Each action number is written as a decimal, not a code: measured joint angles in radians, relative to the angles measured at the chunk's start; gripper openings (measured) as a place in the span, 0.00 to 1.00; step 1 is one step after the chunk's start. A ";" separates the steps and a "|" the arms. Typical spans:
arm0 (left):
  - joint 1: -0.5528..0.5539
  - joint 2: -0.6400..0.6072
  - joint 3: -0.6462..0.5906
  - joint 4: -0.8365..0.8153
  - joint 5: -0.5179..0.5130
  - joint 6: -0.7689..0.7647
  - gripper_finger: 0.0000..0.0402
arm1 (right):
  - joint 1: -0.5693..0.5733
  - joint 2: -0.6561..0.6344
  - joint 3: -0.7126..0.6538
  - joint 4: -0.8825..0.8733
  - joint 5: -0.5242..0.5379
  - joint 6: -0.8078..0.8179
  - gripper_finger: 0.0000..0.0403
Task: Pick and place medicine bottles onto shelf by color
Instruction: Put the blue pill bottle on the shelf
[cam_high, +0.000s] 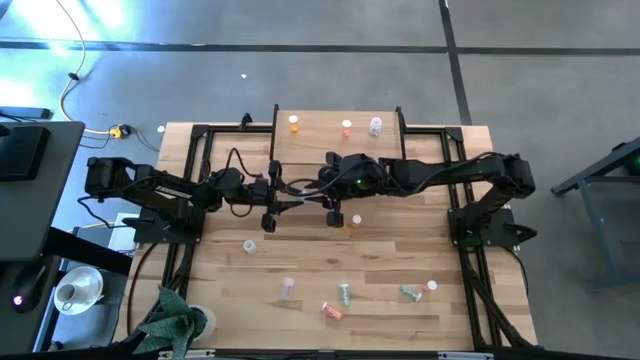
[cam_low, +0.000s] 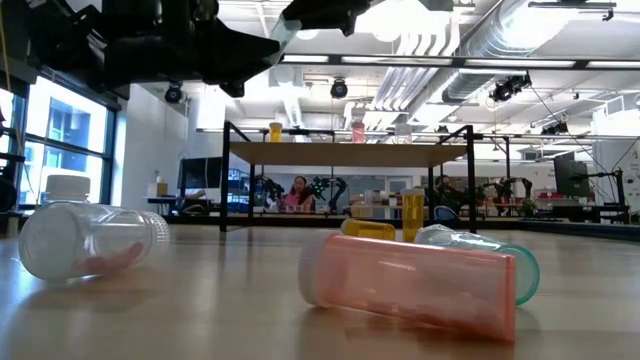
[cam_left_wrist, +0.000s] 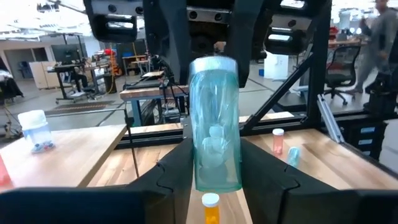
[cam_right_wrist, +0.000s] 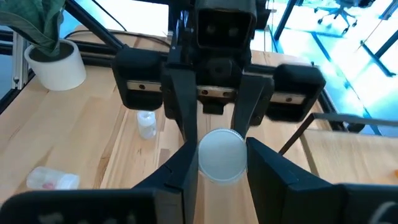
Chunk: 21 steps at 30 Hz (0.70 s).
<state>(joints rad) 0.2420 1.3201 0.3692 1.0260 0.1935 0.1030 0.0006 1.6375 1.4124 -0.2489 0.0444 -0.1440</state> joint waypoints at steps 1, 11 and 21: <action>0.000 -0.001 0.003 -0.003 -0.004 0.009 0.31 | 0.000 0.003 -0.001 -0.004 0.001 0.002 0.24; 0.000 -0.008 0.002 -0.055 -0.142 -0.002 0.56 | -0.002 0.004 -0.003 -0.010 0.038 -0.003 0.23; 0.029 -0.174 0.000 -0.284 -0.210 0.006 0.60 | -0.071 0.002 0.052 -0.062 0.157 0.010 0.23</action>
<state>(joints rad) 0.2706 1.1459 0.3695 0.7419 -0.0160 0.1091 -0.0701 1.6398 1.4647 -0.3104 0.2016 -0.1345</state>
